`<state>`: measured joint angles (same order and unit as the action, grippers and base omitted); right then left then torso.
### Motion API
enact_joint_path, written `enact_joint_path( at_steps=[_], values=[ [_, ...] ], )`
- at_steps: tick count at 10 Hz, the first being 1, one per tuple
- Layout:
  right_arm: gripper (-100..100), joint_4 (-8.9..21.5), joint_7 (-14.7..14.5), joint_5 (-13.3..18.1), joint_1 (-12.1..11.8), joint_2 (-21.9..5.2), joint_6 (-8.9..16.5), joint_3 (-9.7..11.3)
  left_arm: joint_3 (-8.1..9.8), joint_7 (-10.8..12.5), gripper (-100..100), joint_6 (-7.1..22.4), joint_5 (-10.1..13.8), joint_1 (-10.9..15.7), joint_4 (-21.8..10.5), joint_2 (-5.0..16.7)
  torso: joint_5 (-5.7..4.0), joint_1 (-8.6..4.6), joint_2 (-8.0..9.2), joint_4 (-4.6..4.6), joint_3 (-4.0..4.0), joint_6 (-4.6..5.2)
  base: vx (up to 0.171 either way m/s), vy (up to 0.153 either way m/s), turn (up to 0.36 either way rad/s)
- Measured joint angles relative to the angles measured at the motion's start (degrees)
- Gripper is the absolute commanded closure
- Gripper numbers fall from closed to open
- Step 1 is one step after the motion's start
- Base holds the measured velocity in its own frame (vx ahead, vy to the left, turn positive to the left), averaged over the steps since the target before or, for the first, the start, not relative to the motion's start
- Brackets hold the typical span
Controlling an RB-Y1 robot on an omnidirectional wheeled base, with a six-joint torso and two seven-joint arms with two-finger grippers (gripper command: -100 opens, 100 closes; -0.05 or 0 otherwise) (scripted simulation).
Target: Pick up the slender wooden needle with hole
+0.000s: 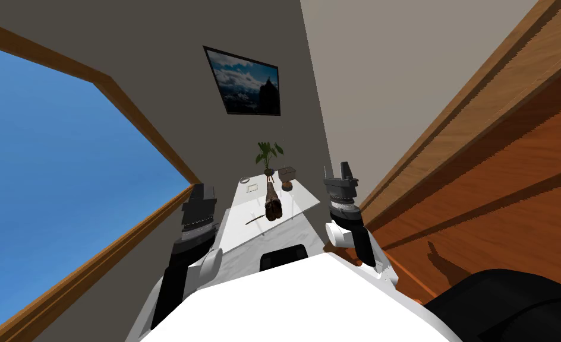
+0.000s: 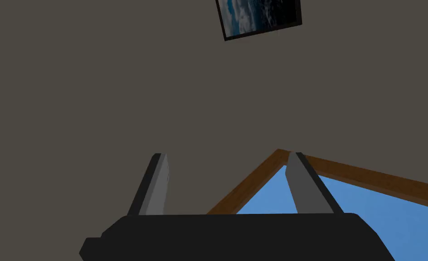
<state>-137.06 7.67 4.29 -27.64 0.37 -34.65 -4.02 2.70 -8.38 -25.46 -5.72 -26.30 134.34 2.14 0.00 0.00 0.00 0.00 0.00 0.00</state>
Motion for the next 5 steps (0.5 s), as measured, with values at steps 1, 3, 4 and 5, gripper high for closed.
enact_joint_path(
  at_steps=[1, 3, 4, 5],
  values=[
    [0, 0.00, 0.00, 0.00, 0.01, 0.00, 0.00, 0.00, 0.53, 0.03, -100, 1.41, 0.32, 1.12, -0.89, 1.28, 0.00, -0.03, 0.07, 0.01, 0.04, 0.02, -0.056, -0.029, -0.107],
    [0, 0.00, 0.00, 0.00, 0.01, 0.00, 0.00, 0.01, 0.54, -0.15, -100, 4.14, 0.78, 0.81, -2.33, 3.11, -0.03, -0.14, 0.21, 0.04, 0.12, 0.01, -0.063, -0.038, -0.123],
    [0, 0.00, 0.00, 0.00, 0.01, 0.00, 0.00, 0.01, 0.84, -0.18, -100, 5.70, 1.15, 1.15, -3.33, 4.07, -0.03, -0.12, 0.25, 0.05, 0.14, 0.02, -0.075, -0.027, -0.122],
    [0, 0.00, 0.00, 0.00, 0.01, 0.00, 0.00, 0.00, 1.34, -0.12, -100, 7.08, 1.61, 1.84, -5.24, 5.02, -0.02, -0.09, 0.27, 0.06, 0.15, 0.01, -0.045, -0.014, -0.036]
  ],
)
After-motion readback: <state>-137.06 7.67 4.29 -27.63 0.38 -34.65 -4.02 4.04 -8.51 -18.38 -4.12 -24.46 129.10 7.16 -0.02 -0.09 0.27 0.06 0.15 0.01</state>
